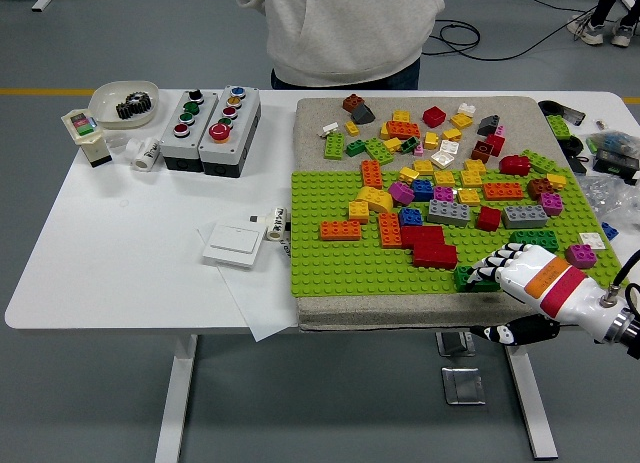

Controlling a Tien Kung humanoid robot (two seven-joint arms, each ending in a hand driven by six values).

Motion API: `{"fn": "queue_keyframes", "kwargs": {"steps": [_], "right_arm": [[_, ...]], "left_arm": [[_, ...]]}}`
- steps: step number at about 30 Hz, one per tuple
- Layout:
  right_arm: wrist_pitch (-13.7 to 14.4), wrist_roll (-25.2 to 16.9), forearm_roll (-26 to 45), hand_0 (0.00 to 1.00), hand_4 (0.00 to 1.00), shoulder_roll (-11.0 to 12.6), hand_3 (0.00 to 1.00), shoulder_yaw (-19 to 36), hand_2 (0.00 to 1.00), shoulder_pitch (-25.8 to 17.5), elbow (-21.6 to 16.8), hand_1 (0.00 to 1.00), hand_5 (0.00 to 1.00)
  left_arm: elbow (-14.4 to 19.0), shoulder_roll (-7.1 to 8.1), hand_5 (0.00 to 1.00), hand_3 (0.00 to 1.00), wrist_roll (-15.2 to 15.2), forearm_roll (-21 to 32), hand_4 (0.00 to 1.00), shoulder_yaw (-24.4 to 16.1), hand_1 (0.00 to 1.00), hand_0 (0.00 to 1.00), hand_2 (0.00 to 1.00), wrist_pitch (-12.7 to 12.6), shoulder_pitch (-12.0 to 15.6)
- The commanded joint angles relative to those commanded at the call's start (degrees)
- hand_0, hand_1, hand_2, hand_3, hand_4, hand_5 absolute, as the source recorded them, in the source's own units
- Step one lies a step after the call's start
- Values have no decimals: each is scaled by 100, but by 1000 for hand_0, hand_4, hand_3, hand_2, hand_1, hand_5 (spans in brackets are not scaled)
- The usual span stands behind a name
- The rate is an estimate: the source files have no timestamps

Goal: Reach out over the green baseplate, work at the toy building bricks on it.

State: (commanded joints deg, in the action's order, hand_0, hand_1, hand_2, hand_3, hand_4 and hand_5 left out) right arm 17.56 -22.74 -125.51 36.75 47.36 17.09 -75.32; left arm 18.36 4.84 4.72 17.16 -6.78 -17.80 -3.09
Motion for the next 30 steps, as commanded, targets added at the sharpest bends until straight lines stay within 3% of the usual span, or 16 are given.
{"fn": "queue_keyframes", "kwargs": {"steps": [30], "right_arm": [[-66, 37, -66, 685, 850, -48, 616, -179, 727, 96, 75, 686, 611]], "left_arm": [[-1, -5, 605, 577, 13, 54, 655, 35, 750, 652, 764, 8, -24]]}}
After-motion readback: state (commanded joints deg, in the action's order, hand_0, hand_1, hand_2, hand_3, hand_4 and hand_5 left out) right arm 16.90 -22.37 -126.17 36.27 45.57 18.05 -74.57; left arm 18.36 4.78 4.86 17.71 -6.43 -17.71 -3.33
